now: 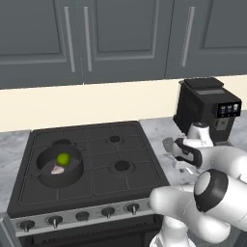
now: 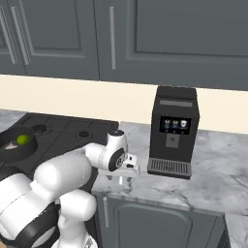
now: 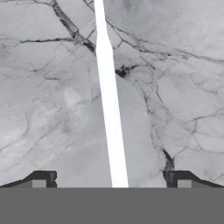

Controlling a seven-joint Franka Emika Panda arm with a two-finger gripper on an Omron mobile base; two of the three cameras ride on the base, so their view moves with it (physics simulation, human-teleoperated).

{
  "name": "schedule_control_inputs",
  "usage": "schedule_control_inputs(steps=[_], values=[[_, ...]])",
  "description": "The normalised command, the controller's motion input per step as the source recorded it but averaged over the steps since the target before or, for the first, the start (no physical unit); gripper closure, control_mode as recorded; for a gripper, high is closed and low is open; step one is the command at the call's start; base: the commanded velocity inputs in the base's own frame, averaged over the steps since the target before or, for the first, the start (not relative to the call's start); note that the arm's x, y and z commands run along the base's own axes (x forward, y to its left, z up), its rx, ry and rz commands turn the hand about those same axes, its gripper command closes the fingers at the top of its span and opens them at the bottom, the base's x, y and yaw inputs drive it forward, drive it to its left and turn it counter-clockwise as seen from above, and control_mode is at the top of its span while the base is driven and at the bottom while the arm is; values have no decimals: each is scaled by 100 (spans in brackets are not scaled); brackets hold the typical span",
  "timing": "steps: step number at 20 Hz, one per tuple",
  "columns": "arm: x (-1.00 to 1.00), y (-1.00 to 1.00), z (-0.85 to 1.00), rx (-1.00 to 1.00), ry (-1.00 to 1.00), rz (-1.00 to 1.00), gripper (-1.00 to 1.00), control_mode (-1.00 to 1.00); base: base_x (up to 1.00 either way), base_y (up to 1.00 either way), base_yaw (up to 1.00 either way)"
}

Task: Put the garlic and lime in the pot. Retrieve the spatula and lightly stir the vegetables in the pot.

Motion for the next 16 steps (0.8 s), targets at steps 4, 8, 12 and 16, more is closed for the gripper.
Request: schedule_control_inputs(steps=[4,8,12,16], values=[[11,0,-26,0,0,2,-100,-100,0,0,0],[0,0,-8,1,3,2,-100,-100,0,0,0],[0,0,-20,0,0,2,-100,-100,0,0,0],[0,0,-24,0,0,2,-100,-100,0,0,0]])
